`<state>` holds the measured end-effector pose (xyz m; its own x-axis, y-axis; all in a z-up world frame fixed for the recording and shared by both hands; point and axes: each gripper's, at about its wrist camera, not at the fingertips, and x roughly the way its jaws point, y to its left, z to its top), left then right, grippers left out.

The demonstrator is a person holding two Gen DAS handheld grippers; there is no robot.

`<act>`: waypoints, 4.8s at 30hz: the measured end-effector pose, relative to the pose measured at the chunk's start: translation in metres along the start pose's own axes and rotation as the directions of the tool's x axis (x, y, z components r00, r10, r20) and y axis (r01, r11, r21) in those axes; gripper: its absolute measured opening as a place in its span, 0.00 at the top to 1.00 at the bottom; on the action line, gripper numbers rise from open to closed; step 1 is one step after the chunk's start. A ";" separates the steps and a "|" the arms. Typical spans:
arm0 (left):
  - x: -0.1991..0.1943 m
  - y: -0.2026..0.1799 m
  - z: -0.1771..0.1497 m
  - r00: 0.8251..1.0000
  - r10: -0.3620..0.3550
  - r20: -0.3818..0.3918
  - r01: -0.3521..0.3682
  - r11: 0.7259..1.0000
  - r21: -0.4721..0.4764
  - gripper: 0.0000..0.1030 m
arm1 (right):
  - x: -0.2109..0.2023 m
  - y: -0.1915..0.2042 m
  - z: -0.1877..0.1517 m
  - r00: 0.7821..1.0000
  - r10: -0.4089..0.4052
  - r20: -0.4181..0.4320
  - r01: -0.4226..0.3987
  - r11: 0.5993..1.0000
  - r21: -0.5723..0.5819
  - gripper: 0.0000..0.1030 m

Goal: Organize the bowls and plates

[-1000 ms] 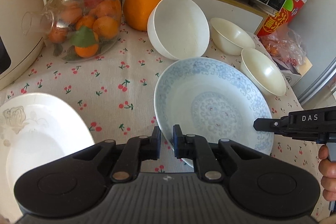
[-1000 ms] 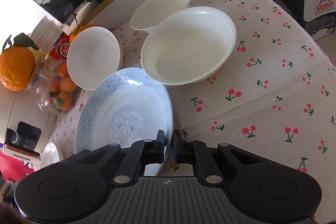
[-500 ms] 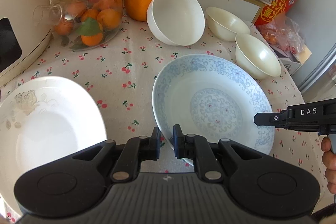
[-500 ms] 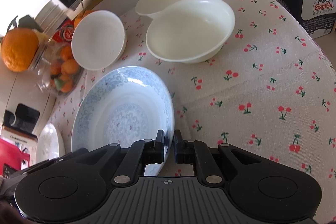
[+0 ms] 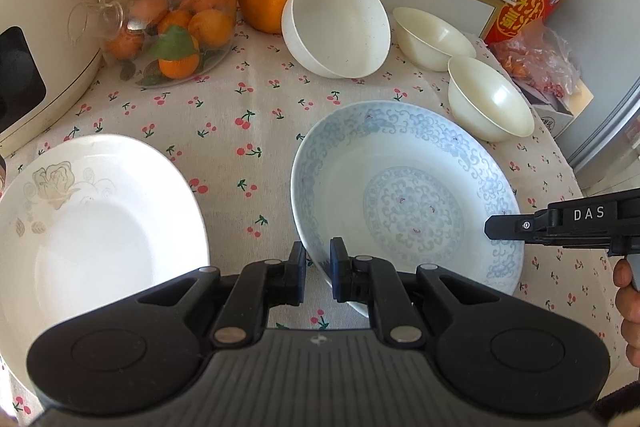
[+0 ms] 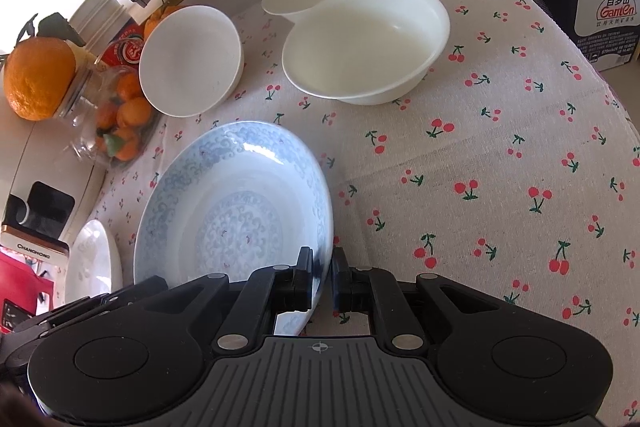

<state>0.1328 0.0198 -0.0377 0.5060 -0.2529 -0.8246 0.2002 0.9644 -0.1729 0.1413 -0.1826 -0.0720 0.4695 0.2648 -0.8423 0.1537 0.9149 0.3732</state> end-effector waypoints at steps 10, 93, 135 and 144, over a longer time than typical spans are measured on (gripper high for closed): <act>-0.015 -0.005 -0.003 0.998 0.020 0.056 -0.020 1.000 0.015 0.55 | -0.012 -0.001 -0.001 0.998 -0.051 0.035 0.052 0.998 -0.019 0.54; -0.110 0.061 -0.097 0.991 -0.127 -0.033 0.126 0.992 -0.023 0.83 | -0.057 0.083 -0.102 0.982 0.118 -0.145 -0.169 0.895 -0.413 0.75; -0.025 -0.022 -0.016 0.998 -0.038 0.047 0.034 0.995 0.089 0.83 | -0.030 0.012 0.010 0.998 -0.027 0.059 0.036 0.985 -0.166 0.75; -0.019 -0.025 -0.014 0.998 0.014 0.064 -0.021 0.994 0.103 0.83 | -0.023 0.020 0.008 0.995 -0.068 0.077 0.084 0.972 -0.220 0.75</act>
<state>0.1062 0.0019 -0.0250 0.5613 -0.2437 -0.7909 0.2753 0.9562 -0.0993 0.1401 -0.1728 -0.0420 0.5236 0.1776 -0.8333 -0.0030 0.9784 0.2066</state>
